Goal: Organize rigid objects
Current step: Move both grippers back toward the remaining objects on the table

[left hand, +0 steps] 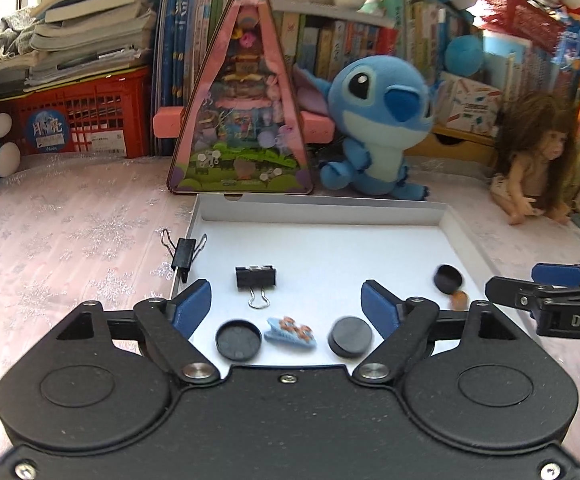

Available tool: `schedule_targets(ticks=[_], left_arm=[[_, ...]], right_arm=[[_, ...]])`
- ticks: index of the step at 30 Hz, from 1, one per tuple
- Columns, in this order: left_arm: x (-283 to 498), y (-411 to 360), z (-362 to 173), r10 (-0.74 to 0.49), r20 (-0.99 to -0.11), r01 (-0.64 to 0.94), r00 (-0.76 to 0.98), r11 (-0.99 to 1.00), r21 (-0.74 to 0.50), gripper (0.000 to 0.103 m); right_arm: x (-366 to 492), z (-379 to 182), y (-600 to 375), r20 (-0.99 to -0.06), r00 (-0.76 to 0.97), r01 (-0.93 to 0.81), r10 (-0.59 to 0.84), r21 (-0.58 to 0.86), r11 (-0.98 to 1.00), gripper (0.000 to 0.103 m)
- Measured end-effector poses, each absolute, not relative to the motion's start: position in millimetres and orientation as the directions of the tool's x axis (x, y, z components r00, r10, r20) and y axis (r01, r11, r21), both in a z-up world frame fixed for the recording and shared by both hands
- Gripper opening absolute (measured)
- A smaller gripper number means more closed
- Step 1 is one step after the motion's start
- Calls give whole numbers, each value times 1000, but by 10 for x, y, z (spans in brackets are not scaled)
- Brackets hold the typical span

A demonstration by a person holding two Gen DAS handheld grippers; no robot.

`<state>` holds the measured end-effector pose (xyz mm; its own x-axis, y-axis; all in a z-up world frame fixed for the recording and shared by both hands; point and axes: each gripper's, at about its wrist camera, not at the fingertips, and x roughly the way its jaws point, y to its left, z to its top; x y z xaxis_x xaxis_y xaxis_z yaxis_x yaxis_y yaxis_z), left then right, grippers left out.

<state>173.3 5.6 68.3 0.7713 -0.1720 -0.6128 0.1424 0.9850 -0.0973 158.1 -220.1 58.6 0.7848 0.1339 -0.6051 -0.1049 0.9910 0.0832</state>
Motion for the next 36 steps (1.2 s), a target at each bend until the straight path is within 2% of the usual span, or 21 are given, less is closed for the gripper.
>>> schedule_targets(ticks=[18,36], left_arm=[[808,91,650,-222,-573,231,789,971,-58,84],[322,84,313,-214,-572,235,792,971,-37,85]], right_arm=[[745,506,-2096,-526,829,-207,192,31,978,99],[240,153,-1943,-541,815,-244,209,7,970,101]])
